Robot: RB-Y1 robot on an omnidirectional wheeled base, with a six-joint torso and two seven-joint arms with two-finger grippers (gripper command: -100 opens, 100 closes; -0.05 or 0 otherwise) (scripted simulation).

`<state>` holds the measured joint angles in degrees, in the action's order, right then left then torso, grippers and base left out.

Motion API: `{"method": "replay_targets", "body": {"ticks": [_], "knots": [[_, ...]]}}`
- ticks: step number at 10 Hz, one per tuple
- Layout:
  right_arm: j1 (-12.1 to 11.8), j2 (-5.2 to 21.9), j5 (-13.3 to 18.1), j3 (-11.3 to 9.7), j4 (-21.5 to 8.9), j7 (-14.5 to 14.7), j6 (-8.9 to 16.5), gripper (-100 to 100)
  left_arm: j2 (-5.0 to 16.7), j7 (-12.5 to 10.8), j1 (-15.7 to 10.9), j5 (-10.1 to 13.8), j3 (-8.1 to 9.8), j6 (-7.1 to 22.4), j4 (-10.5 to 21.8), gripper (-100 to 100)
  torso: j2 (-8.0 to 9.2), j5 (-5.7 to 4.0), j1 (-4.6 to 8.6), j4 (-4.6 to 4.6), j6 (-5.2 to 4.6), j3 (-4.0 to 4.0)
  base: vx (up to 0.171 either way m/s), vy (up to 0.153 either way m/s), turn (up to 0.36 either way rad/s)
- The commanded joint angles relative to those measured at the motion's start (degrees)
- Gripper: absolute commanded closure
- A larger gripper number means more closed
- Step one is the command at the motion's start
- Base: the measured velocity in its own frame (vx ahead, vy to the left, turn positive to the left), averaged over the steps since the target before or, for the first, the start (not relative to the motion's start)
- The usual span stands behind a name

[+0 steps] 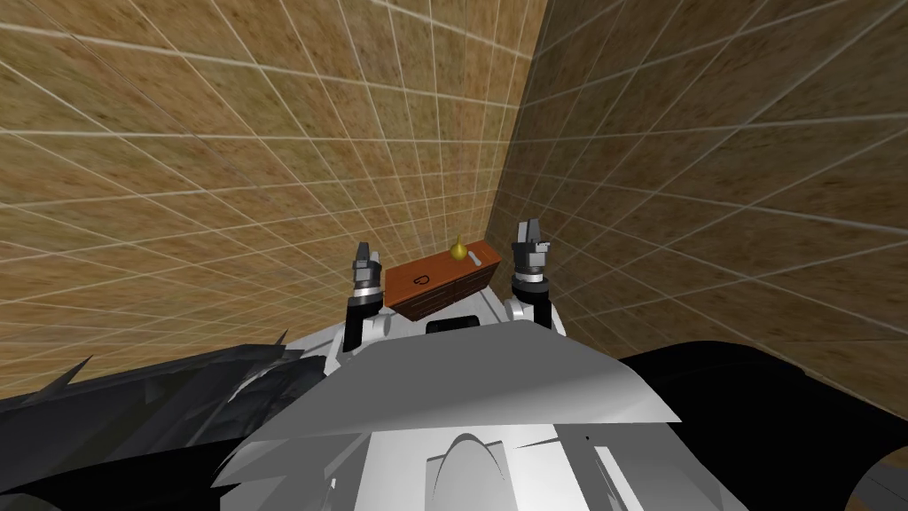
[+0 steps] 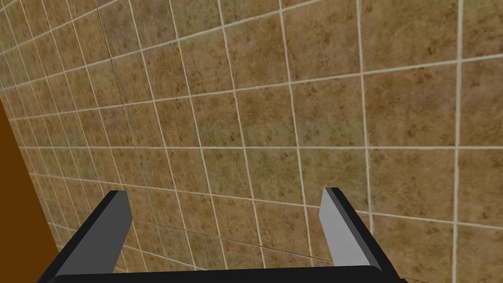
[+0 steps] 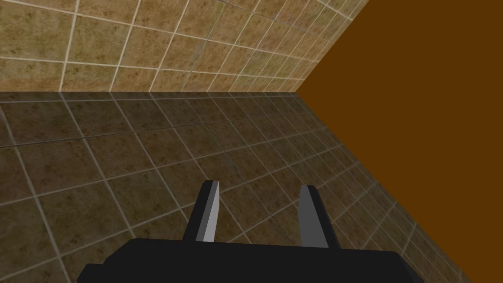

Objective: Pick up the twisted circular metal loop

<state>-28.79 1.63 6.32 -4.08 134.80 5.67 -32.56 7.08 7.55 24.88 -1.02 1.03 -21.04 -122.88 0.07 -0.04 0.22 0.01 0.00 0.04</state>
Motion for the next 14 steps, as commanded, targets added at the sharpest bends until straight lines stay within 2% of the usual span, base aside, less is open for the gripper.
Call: {"method": "replay_targets", "body": {"ticks": [1,2,6,7,8,9,11,14], "knots": [[0.0,0.0,0.0,0.0,0.0,0.0,0.0,0,0.1,-0.3,-1.9,0.1,0.24,1.3,2.9,-100,0.00,0.00,0.00,0.00,0.00,0.00,-0.025,-0.077,0.095],[0.0,0.0,0.0,0.0,0.0,0.0,0.0,0,0.1,-0.3,-1.9,0.1,0.24,1.3,3.6,-100,0.00,-0.01,0.05,0.00,-0.01,0.00,-0.012,-0.052,0.029],[0.0,0.0,0.0,0.0,0.0,0.0,0.0,0,0.7,-2.1,-6.1,1.1,2.18,4.2,11.6,-100,-0.01,-0.01,0.03,0.00,0.00,-0.01,-0.022,-0.068,0.099],[0.0,0.0,0.0,0.0,0.0,0.0,0.0,0,0.7,-2.1,-6.1,1.1,2.18,4.2,12.5,-100,0.02,-0.03,0.14,0.01,0.00,0.01,-0.027,-0.079,0.053],[0.0,0.0,0.0,0.0,0.0,0.0,0.0,0,0.8,-2.6,-7.2,1.4,2.70,5.0,14.5,-100,0.01,-0.03,0.09,0.00,-0.02,0.01,-0.021,-0.062,0.063],[0.0,0.0,0.0,0.0,0.0,0.0,0.0,0,0.8,-2.6,-7.2,1.4,2.70,5.0,14.9,-100,-0.01,-0.02,0.03,0.00,0.00,0.00,-0.009,-0.040,0.040],[0.0,0.0,0.0,0.0,0.0,0.0,0.0,0,0.8,-3.5,-9.4,2.0,3.75,6.7,18.8,-100,-0.07,0.00,-0.06,-0.01,0.00,-0.04,-0.010,-0.055,0.082],[0.0,0.0,0.0,0.0,0.0,0.0,0.0,0,0.8,-4.0,-10.5,2.3,4.27,7.6,21.9,-100,-0.06,-0.01,-0.01,-0.01,0.00,-0.03,-0.010,-0.053,0.047]]}}
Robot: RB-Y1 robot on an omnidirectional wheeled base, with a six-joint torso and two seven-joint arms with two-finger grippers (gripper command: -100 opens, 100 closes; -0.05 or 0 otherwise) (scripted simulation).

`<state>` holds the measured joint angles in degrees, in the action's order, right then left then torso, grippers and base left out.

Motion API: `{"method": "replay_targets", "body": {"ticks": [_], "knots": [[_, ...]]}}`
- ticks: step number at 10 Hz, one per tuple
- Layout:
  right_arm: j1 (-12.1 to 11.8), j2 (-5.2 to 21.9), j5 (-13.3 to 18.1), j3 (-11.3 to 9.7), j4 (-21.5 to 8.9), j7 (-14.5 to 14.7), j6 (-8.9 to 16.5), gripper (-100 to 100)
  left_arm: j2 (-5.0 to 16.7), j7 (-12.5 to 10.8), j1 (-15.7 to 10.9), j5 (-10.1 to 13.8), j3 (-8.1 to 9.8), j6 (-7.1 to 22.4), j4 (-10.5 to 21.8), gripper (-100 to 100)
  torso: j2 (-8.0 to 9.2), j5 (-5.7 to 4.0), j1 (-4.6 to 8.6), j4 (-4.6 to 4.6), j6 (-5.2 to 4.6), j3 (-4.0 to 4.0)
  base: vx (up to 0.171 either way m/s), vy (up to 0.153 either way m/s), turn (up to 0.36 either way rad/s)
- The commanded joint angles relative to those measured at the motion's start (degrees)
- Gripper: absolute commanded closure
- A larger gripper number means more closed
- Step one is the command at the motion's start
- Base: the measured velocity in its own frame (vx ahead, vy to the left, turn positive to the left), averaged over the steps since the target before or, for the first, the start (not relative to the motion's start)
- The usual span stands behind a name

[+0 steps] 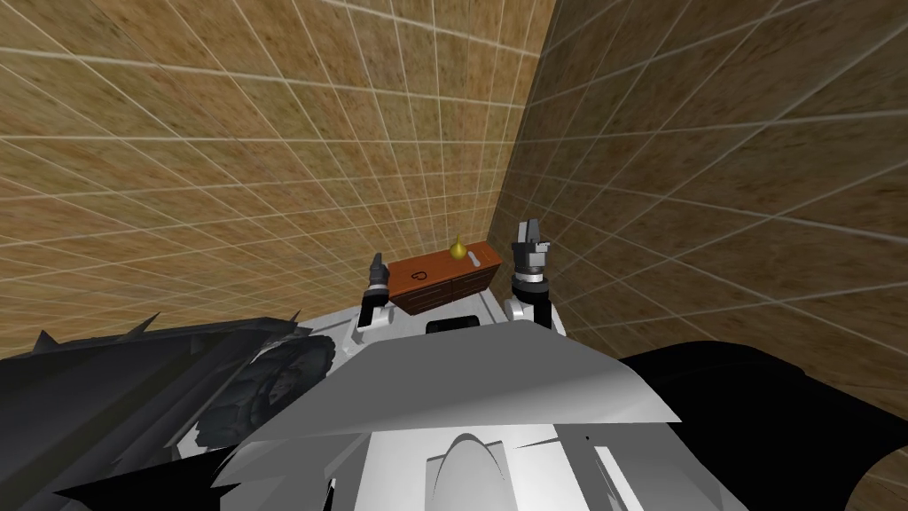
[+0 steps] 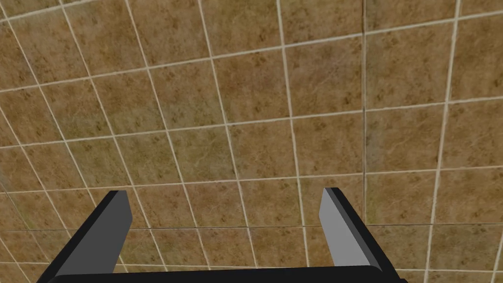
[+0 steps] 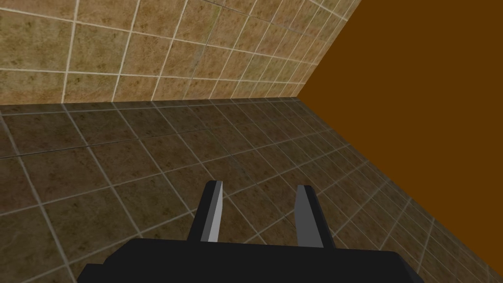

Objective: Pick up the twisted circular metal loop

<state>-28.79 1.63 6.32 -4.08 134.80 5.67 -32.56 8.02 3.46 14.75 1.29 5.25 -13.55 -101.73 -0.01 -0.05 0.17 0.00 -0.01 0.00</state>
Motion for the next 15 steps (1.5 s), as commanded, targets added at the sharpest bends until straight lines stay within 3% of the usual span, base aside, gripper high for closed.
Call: {"method": "replay_targets", "body": {"ticks": [1,7,8,13,15], "knots": [[0.0,0.0,0.0,0.0,0.0,0.0,0.0,0,-0.2,-0.4,-1.4,0.3,0.55,1.0,2.9,-100,0.00,0.00,0.00,0.00,0.00,0.00,-0.007,-0.043,0.058],[0.0,0.0,0.0,0.0,0.0,0.0,0.0,0,-0.3,-2.0,-5.1,1.4,2.36,5.3,11.9,-100,-0.07,0.00,-0.04,-0.01,0.00,-0.04,0.004,-0.045,0.031],[0.0,0.0,0.0,0.0,0.0,0.0,0.0,0,-0.3,-2.0,-5.1,1.4,2.36,5.3,11.9,-100,-0.09,0.01,-0.07,-0.02,0.00,-0.05,0.012,-0.021,0.004],[0.0,0.0,0.0,0.0,0.0,0.0,0.0,0,-0.7,-3.6,-8.5,2.9,4.09,11.7,22.1,-100,-0.24,0.01,-0.06,-0.05,-0.01,-0.14,0.041,-0.030,-0.039],[0.0,0.0,0.0,0.0,0.0,0.0,0.0,0,-0.9,-3.9,-9.1,3.2,4.38,13.1,24.0,-100,-0.23,0.02,-0.14,-0.05,0.01,-0.13,0.043,-0.007,-0.028]]}}
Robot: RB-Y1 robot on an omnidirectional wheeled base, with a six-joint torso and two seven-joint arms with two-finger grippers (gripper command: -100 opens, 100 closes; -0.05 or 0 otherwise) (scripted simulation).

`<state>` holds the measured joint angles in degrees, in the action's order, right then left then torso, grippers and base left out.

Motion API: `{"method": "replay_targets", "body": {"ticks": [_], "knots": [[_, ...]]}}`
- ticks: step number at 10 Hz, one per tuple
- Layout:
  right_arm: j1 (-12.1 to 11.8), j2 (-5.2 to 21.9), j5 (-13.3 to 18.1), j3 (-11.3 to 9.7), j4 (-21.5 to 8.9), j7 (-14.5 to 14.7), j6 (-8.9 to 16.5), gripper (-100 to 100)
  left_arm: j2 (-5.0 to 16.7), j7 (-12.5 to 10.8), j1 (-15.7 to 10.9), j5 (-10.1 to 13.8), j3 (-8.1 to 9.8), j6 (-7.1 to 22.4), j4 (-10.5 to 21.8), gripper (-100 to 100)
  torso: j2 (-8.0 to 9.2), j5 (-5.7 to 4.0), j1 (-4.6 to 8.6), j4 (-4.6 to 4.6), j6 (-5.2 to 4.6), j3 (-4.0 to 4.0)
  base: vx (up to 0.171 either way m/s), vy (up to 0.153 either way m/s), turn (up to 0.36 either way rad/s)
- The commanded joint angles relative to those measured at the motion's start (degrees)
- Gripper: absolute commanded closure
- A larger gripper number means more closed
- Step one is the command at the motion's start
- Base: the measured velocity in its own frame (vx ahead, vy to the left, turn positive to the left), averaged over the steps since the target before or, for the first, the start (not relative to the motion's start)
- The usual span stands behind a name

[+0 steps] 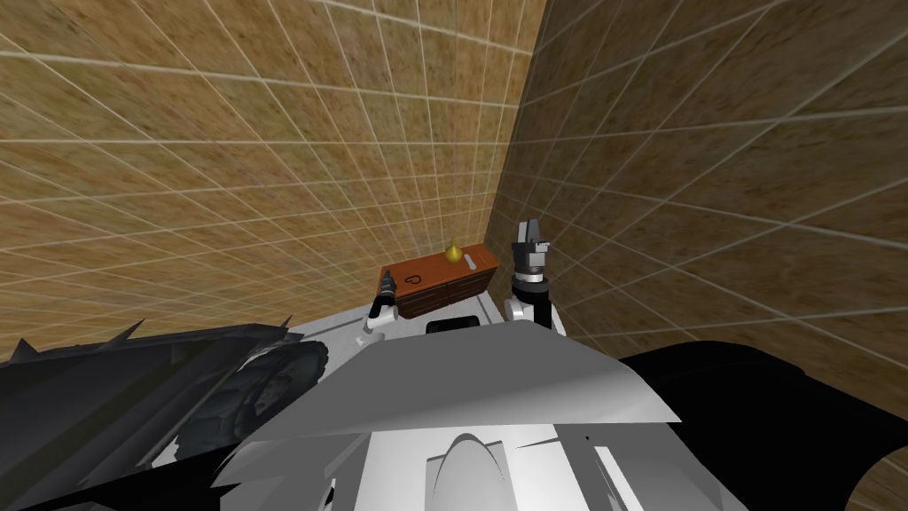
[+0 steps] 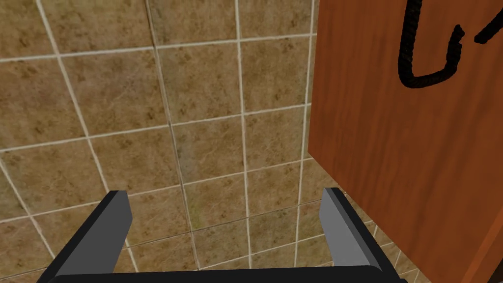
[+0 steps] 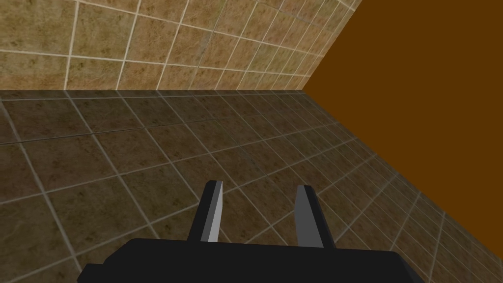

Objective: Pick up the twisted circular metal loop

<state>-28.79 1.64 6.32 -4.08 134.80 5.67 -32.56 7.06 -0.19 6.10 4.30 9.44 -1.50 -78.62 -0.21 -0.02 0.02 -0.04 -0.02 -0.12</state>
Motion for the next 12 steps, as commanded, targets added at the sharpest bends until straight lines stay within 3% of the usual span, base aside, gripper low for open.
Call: {"method": "replay_targets", "body": {"ticks": [1,5,12], "knots": [[0.0,0.0,0.0,0.0,0.0,0.0,0.0,0,0.0,-0.5,-1.0,0.5,0.47,2.5,2.7,-100,0.00,0.00,0.00,0.00,0.00,0.00,0.058,-0.006,-0.091],[0.0,0.0,0.0,0.0,0.0,0.0,0.0,0,-0.2,-1.0,-1.9,1.1,0.99,5.2,6.1,-100,-0.01,0.01,-0.04,0.00,0.01,0.00,0.048,0.000,-0.055],[0.0,0.0,0.0,0.0,0.0,0.0,0.0,0,-0.6,-2.8,-4.7,3.0,2.54,13.1,15.1,-100,-0.07,0.00,0.01,-0.01,0.01,-0.04,0.064,0.005,-0.083]]}}
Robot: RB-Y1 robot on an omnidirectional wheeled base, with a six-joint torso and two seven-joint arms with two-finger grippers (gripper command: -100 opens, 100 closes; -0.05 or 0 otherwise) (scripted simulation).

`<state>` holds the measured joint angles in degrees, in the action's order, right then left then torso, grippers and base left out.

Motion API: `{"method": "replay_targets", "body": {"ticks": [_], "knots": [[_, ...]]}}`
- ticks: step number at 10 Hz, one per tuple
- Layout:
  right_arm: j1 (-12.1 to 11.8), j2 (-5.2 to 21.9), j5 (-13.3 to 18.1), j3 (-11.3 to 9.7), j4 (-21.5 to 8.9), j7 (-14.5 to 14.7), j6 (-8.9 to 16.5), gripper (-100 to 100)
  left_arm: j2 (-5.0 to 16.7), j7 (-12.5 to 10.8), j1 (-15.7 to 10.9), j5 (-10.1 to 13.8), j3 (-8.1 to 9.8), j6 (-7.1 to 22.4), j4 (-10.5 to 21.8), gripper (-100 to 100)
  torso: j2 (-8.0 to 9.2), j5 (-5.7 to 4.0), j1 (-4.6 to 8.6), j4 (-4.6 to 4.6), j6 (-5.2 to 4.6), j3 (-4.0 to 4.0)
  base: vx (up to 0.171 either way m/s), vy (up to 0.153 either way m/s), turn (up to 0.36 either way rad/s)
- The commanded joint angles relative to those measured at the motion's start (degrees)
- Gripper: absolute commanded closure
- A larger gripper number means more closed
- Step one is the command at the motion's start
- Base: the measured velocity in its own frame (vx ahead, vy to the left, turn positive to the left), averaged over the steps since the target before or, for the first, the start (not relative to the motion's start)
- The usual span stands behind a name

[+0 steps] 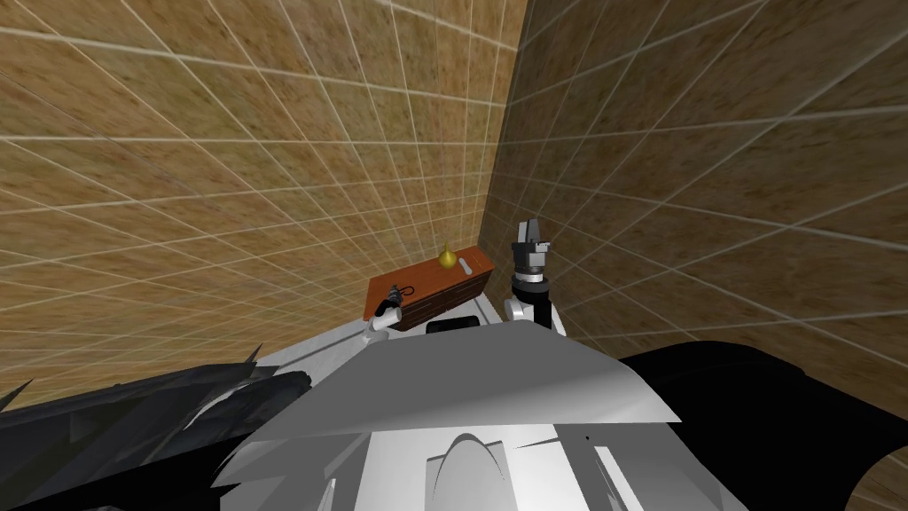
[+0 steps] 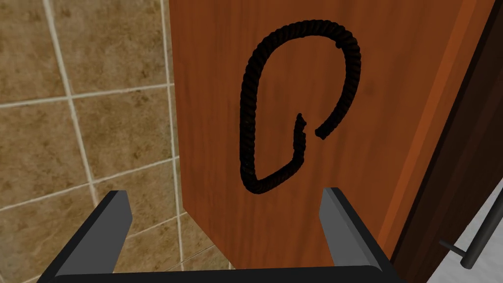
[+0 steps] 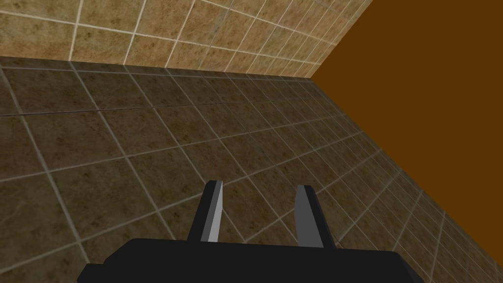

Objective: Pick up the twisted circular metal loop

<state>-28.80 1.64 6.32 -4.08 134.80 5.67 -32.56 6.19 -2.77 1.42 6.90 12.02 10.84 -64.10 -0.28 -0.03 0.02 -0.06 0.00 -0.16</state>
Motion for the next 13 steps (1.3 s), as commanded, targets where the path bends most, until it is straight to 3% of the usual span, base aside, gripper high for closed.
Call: {"method": "replay_targets", "body": {"ticks": [1,3,4,5,7,8,9,13], "knots": [[0.0,0.0,0.0,0.0,0.0,0.0,0.0,0,0.3,-0.7,-0.7,0.7,0.29,2.1,2.2,-100,0.00,0.00,0.00,0.00,0.00,0.00,0.077,0.015,-0.117],[0.0,0.0,0.0,0.0,0.0,0.0,0.0,0,0.6,-0.8,-1.0,0.9,0.28,2.3,2.5,-100,-0.12,0.01,-0.03,-0.02,0.00,-0.06,0.076,0.006,-0.054],[0.0,0.0,0.0,0.0,0.0,0.0,0.0,0,0.6,-0.8,-1.0,1.0,0.31,2.6,2.6,0,0.02,0.00,-0.01,-0.01,0.02,0.00,0.008,0.001,0.003],[0.0,0.0,0.0,0.0,0.0,0.0,0.0,0,0.3,-0.8,-1.2,0.8,0.15,0.6,4.5,-100,0.16,0.00,0.00,0.03,0.01,0.09,0.065,0.025,0.010],[0.0,0.0,0.0,0.0,0.0,0.0,0.0,0,0.0,-0.9,-1.3,0.6,-0.01,-1.3,6.4,-100,-0.05,0.02,-0.11,-0.01,0.02,-0.03,0.091,0.033,0.005],[0.0,0.0,0.0,0.0,0.0,0.0,0.0,0,0.3,-0.9,-1.4,0.8,-0.08,-0.8,6.1,-100,-0.08,0.02,-0.11,-0.02,0.02,-0.05,0.040,0.012,0.000],[0.0,0.0,0.0,0.0,0.0,0.0,0.0,0,0.3,-0.9,-1.4,0.8,-0.11,-1.1,6.3,100,0.06,0.01,-0.05,0.00,0.02,0.02,0.000,0.000,0.000],[0.0,0.0,0.0,0.0,0.0,0.0,0.0,0,0.3,-0.9,-1.4,0.8,-0.11,-1.0,6.3,100,0.27,0.00,0.02,0.06,0.02,0.15,0.000,0.000,0.000]]}}
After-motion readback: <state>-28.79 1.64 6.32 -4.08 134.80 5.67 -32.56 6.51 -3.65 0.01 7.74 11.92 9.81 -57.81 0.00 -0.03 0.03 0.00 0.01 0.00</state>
